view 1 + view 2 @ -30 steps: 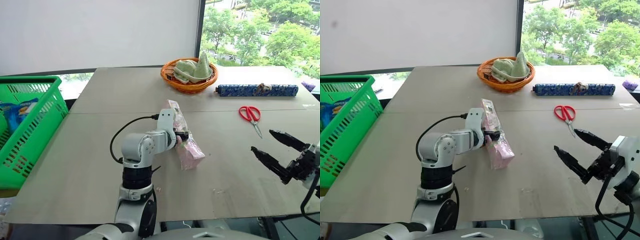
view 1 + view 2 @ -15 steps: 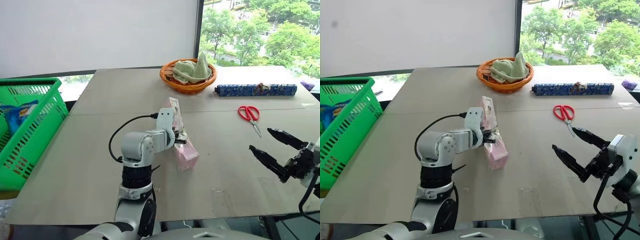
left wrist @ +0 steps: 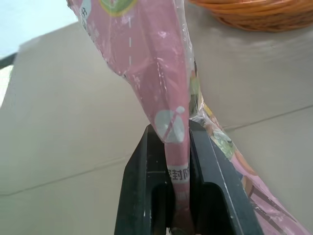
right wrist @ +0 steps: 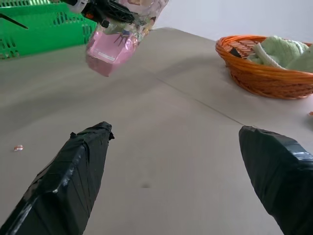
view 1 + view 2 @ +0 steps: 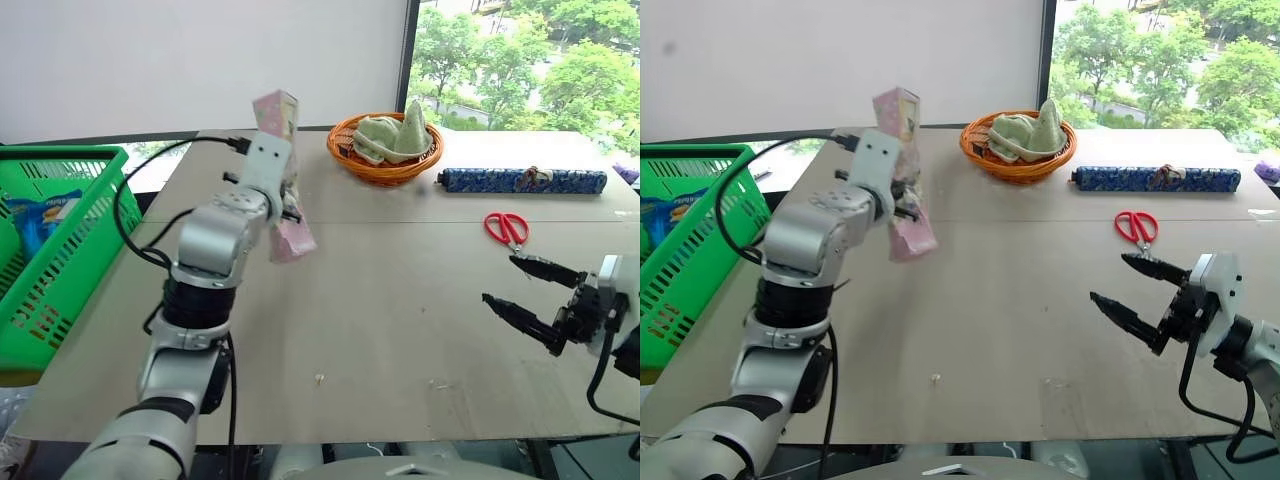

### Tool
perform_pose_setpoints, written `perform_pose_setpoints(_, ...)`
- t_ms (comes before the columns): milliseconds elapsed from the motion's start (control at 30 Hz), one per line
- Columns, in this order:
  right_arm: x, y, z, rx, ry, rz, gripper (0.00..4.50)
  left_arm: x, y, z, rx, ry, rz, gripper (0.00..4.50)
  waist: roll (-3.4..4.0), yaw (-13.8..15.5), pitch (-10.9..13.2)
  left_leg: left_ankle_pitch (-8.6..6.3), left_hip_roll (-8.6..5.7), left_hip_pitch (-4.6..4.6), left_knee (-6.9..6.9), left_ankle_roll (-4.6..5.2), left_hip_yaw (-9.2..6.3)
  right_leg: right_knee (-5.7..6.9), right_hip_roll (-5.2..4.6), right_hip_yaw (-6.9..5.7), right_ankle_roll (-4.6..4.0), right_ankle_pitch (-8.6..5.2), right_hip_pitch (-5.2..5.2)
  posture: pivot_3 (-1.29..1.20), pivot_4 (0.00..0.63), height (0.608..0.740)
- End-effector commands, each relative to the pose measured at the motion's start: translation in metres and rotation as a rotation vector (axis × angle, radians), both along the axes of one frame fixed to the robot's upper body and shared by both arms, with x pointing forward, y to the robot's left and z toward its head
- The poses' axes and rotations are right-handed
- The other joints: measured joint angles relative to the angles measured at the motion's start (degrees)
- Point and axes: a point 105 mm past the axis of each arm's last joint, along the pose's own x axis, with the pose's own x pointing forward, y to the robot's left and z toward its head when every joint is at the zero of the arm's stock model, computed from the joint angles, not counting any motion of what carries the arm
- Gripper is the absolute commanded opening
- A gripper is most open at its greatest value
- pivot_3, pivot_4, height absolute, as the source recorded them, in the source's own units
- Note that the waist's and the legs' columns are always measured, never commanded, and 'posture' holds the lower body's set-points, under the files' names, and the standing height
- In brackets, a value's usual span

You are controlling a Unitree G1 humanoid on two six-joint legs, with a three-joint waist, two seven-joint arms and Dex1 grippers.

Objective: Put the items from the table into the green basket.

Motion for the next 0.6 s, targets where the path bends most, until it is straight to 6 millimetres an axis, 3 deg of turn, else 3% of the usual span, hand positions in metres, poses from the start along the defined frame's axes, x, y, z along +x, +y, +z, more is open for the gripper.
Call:
perform_pose_setpoints(33,0.006,0.016,0.024,0.082,-0.067,0.086,4.50,-0.001,0.047,0.084,0.127,-0.284,0.097,0.04,-0.06,-0.06,0.19,0.03,0.02,-0.06,-0.02,-0.05,0.01,0.02,0.02,0.01,-0.01,0.01,-0.11,-0.07,0.000,0.740)
perform_pose_setpoints(100,0.007,0.027,0.032,0.110,-0.079,0.146,4.50,-0.008,0.079,0.106,0.184,-0.329,0.161,0.04,-0.10,0.29,0.21,0.06,0.02,-0.13,-0.12,-0.08,0.02,0.00,0.03,0.02,-0.02,0.01,-0.18,-0.04,0.000,0.740)
perform_pose_setpoints(167,0.009,0.043,0.039,0.121,-0.086,0.226,4.50,-0.023,0.125,0.122,0.282,-0.345,0.229,0.04,-0.10,0.81,0.22,0.06,0.01,-0.13,-0.23,-0.08,0.10,-0.04,0.02,0.10,-0.02,0.00,-0.23,-0.01,0.000,0.740)
perform_pose_setpoints(267,0.012,0.058,0.049,0.150,-0.108,0.288,4.50,-0.045,0.191,0.123,0.415,-0.295,0.377,0.04,-0.10,1.43,0.22,0.07,0.01,-0.13,-0.46,-0.09,0.34,-0.07,-0.03,0.30,-0.04,-0.01,-0.44,0.02,0.000,0.740)
perform_pose_setpoints(367,0.011,0.069,0.059,0.191,-0.117,0.345,4.50,-0.065,0.242,0.111,0.470,-0.231,0.479,0.04,-0.21,2.90,0.28,0.07,0.02,-0.16,-0.47,-0.09,0.38,-0.04,-0.05,0.31,-0.07,-0.03,-0.53,0.04,0.000,0.740)
perform_pose_setpoints(433,0.009,0.075,0.062,0.200,-0.112,0.378,4.50,-0.071,0.258,0.107,0.476,-0.227,0.491,0.04,-0.53,4.04,0.42,0.07,0.02,-0.19,-0.45,-0.07,0.38,0.00,-0.11,0.27,-0.06,-0.03,-0.55,0.05,0.000,0.740)
perform_pose_setpoints(600,0.008,0.082,0.067,0.199,-0.126,0.387,4.50,-0.070,0.272,0.103,0.489,-0.221,0.460,0.04,-1.35,6.49,0.17,-0.02,-0.01,-0.61,-0.14,0.05,0.17,0.02,-0.44,-0.22,-0.07,0.00,-0.74,0.04,0.000,0.740)
